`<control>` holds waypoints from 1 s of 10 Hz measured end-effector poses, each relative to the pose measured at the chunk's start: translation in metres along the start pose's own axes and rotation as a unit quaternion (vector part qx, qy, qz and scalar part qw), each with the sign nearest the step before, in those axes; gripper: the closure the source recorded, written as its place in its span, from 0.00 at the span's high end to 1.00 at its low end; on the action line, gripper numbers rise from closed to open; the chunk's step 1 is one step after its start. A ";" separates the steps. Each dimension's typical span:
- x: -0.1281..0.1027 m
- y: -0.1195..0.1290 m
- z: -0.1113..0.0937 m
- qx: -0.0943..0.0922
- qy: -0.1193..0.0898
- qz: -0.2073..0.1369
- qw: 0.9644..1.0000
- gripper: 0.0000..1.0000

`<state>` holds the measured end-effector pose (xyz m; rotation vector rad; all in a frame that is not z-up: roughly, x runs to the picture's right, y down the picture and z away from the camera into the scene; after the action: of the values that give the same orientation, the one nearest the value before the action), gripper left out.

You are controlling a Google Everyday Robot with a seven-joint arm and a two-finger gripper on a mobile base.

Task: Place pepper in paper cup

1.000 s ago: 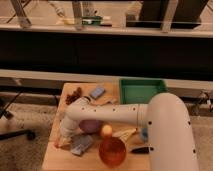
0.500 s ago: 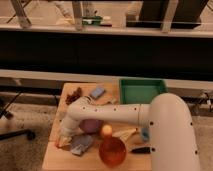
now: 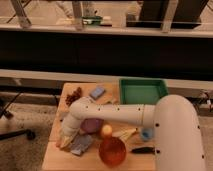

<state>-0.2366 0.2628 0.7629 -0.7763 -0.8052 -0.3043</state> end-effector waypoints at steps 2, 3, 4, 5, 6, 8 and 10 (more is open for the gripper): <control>-0.002 0.004 -0.005 0.000 -0.003 -0.005 1.000 0.00; -0.004 0.007 -0.007 -0.001 -0.006 -0.008 1.000 0.00; -0.007 0.010 -0.009 -0.002 -0.008 -0.012 1.000 0.00; -0.010 0.012 -0.010 -0.003 -0.011 -0.014 1.000 0.00; -0.013 0.015 -0.013 -0.004 -0.014 -0.017 1.000 0.00; -0.018 0.017 -0.017 -0.004 -0.019 -0.021 1.000 0.00; -0.025 0.021 -0.024 -0.001 -0.025 -0.027 0.999 0.00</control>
<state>-0.2296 0.2586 0.7231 -0.7681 -0.8734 -0.3359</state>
